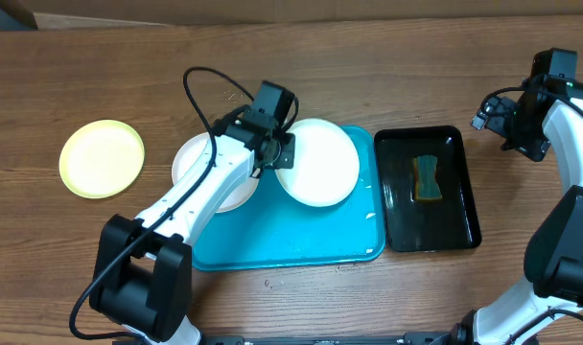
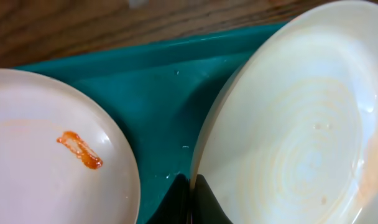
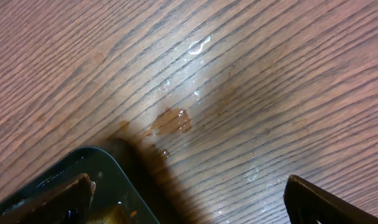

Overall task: Clean dirty plates on tray and stack at the side
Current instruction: 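Lift the white plate with the left gripper and swing it leftward, then lower the white plate onto the yellow plate at left and release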

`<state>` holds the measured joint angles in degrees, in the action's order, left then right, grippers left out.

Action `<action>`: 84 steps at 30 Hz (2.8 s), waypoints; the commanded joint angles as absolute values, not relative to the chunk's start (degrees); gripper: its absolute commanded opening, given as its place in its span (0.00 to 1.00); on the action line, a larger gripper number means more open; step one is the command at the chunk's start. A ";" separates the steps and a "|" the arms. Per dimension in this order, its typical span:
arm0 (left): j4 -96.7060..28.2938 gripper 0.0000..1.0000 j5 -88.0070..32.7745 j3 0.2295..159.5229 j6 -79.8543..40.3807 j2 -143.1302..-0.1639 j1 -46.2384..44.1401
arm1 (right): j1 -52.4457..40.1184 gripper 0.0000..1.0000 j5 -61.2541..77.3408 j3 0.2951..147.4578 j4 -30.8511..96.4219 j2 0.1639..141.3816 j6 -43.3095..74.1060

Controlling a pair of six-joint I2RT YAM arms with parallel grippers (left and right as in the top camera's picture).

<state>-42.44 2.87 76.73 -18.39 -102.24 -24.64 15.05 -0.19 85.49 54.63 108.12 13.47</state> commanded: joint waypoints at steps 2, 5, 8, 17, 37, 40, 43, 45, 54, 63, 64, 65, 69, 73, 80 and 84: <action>-44.77 0.04 3.18 84.33 -16.21 -100.25 -25.15 | 15.22 1.00 0.12 86.37 54.35 107.37 13.74; -45.25 0.04 3.20 87.42 -15.33 -100.25 -26.48 | 15.22 1.00 0.12 86.37 54.35 107.37 13.74; -44.45 0.04 4.03 89.58 -15.16 -100.25 -29.23 | 15.22 1.00 0.12 86.37 54.35 107.37 13.74; -38.59 0.04 30.09 90.26 -12.91 -100.27 -46.02 | 15.22 1.00 0.12 86.37 54.35 107.37 13.74; -16.23 0.04 68.45 90.21 20.21 -105.75 -70.91 | 15.22 1.00 0.10 86.37 54.35 107.37 13.74; -14.22 0.04 69.71 90.21 20.91 -105.75 -71.29 | 15.22 1.00 0.10 86.37 54.35 107.37 13.74; -13.21 0.04 70.11 90.21 21.96 -105.75 -71.29 | 15.22 1.00 0.12 86.37 54.35 107.37 13.74; -13.21 0.04 69.67 90.21 21.10 -105.75 -71.13 | 15.22 1.00 0.12 86.37 54.35 107.37 13.72; -24.69 0.04 48.84 90.21 -2.68 -105.73 -67.57 | 15.22 1.00 0.12 86.37 54.35 107.37 13.74; -36.99 0.04 11.90 90.21 -21.12 -104.12 -48.60 | 15.22 1.00 0.12 86.37 54.35 107.37 13.74; -37.45 0.04 6.85 90.21 -21.28 -104.09 -45.65 | 15.22 1.00 0.12 86.37 54.35 107.37 13.74; -37.87 0.04 0.91 90.21 -21.28 -104.12 -41.93 | 15.22 1.00 0.12 86.37 54.35 107.37 13.74; -39.53 0.04 -18.13 90.21 -21.47 -104.12 -26.98 | 15.22 1.00 0.12 86.37 54.35 107.37 13.74; -43.51 0.04 -25.45 90.21 -21.47 -104.12 -11.29 | 15.22 1.00 0.12 86.37 54.35 107.37 13.74; -52.66 0.04 -24.60 90.15 -21.41 -104.14 14.44 | 15.22 1.00 0.12 86.37 54.33 107.37 13.74; -54.72 0.04 -22.00 90.11 -21.45 -104.14 25.85 | 15.22 1.00 0.10 86.37 54.35 107.37 13.74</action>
<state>-53.65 -21.67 89.30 -20.93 -105.49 18.94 15.07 -0.16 85.49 54.63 108.12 13.47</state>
